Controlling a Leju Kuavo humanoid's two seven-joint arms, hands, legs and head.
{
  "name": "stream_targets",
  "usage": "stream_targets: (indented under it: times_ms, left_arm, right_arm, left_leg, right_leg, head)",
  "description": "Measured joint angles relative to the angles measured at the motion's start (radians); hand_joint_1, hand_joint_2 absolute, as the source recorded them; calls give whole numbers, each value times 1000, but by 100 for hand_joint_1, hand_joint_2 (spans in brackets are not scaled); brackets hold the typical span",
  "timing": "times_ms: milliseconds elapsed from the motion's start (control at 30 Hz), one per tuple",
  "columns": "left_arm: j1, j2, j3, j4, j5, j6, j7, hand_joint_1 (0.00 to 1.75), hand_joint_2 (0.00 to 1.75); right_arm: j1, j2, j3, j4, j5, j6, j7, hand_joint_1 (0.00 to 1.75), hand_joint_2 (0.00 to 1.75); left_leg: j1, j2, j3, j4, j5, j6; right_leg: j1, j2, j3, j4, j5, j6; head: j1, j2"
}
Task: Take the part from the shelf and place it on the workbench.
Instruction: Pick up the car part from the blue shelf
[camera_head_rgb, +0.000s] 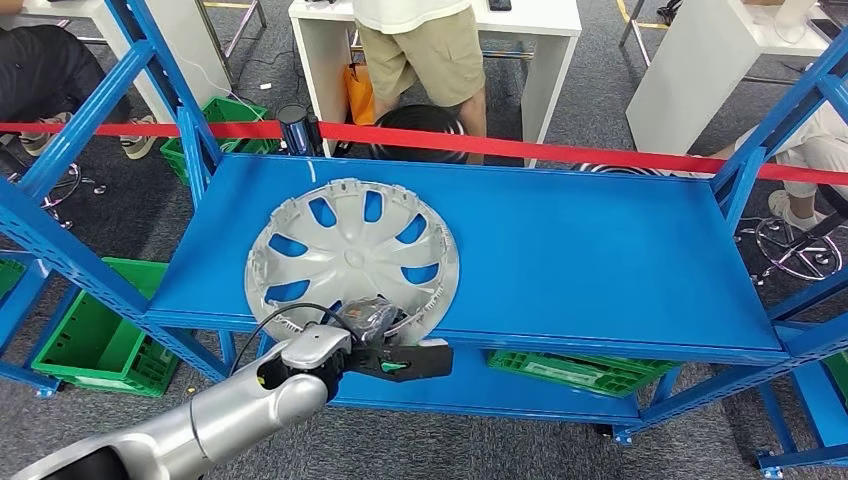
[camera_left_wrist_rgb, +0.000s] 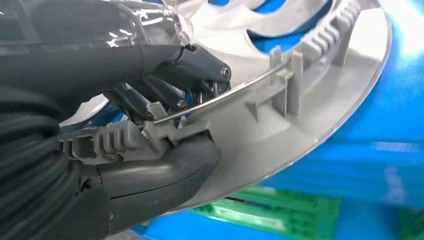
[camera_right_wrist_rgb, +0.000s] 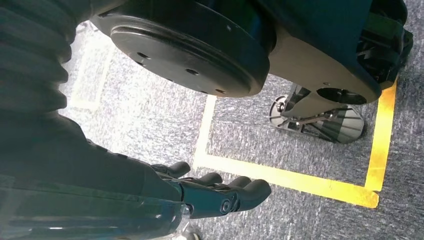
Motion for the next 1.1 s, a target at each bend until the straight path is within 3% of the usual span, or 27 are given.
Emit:
stream_targets:
  times_ms: [100, 167, 300, 367, 667, 900, 1100]
  left_arm:
    - [-3, -5, -15, -3, -3, 137, -11, 175, 175]
    - [0, -11, -24, -10, -35, 281, -55, 175, 175]
    - [36, -26, -27, -56, -173, 734, -280, 175, 175]
    - [42, -31, -26, -91, -202, 844, -341, 175, 175]
    - [95, -45, -8, -178, -227, 966, -462, 175, 175]
    - [155, -88, 57, -256, -241, 974, -625, 175, 175]
    - [184, -114, 105, -294, -175, 974, -656, 175, 175]
  right_arm:
    - [3, 0, 0, 0, -9, -3, -11, 0, 175]
    - [5, 0, 0, 0, -12, -7, -14, 0, 175]
    - [9, 1, 0, 0, -10, -20, -15, 0, 175]
    - [9, 1, 1, 0, -9, -23, -15, 0, 175]
    - [9, 1, 8, 0, -13, -26, -15, 0, 175]
    - [8, 1, 24, 0, -26, -32, -19, 0, 175]
    - [8, 1, 25, 0, -28, -34, -19, 0, 175]
  left_leg:
    - [0, -2, 0, 0, 0, 0]
    - [0, -3, -1, 0, 0, 0]
    - [0, -4, -3, 0, 0, 0]
    - [0, -4, -3, 0, 0, 0]
    - [0, -1, -2, 0, -1, -1]
    - [0, 1, -2, 0, -1, -1]
    - [0, 2, -2, 0, -1, -1]
  right_leg:
    - [0, -1, 0, 0, 0, 0]
    - [0, -1, 0, 0, 0, 0]
    - [0, -2, 0, 0, 0, 0]
    - [0, -2, 0, 0, -1, 0]
    - [0, -2, -1, 0, -1, 1]
    - [0, -1, 0, 0, -1, 1]
    - [0, -1, 0, 0, -1, 1]
  head:
    - [0, 0]
    - [0, 0]
    - [0, 0]
    - [0, 0]
    - [0, 0]
    - [0, 0]
    - [0, 0]
